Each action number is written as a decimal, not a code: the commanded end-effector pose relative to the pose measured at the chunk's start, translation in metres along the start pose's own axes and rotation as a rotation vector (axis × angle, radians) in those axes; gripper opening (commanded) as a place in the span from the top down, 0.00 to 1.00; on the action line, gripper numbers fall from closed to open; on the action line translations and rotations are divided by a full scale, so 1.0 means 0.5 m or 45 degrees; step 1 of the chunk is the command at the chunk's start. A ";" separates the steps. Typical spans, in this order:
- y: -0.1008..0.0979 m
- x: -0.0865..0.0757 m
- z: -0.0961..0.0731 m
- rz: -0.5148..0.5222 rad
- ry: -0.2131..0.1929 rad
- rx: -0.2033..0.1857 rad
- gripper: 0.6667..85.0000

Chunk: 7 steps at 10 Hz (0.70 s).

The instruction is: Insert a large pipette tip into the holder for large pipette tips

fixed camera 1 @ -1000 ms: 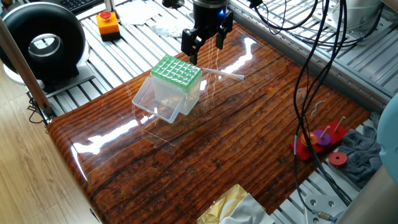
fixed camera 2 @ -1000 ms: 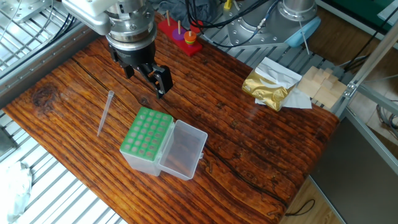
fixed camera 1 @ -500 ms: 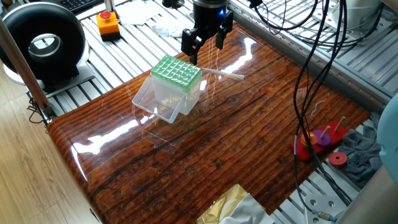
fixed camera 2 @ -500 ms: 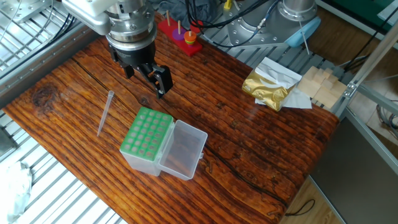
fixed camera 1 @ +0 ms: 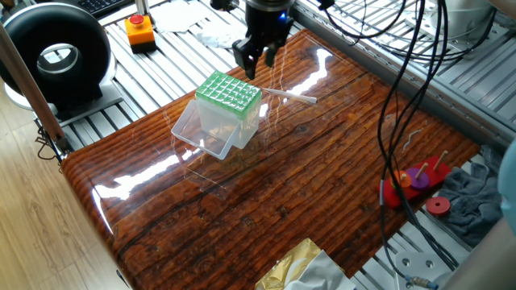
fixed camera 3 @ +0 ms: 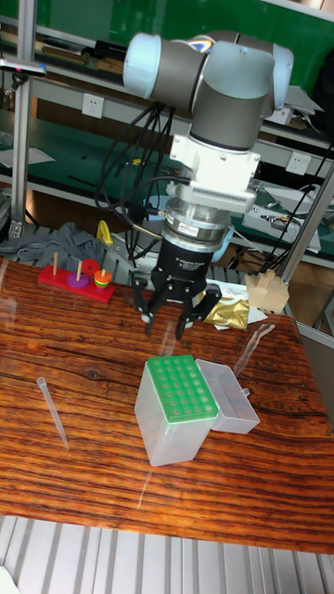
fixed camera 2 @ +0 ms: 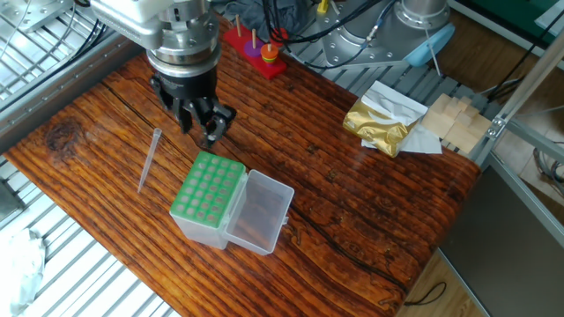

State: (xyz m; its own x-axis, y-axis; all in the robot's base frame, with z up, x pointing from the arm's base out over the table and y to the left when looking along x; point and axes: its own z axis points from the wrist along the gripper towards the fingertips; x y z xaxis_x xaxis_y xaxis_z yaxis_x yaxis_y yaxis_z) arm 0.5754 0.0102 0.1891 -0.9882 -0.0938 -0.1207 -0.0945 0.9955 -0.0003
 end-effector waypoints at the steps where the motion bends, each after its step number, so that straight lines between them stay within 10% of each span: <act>1: 0.009 -0.026 0.001 -0.050 -0.064 -0.001 1.00; 7: -0.021 -0.003 0.005 -0.065 -0.003 0.035 1.00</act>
State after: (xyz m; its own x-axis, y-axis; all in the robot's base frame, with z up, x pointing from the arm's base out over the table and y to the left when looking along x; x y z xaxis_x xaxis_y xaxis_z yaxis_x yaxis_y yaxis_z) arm 0.5832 0.0027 0.1875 -0.9797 -0.1401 -0.1433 -0.1354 0.9899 -0.0422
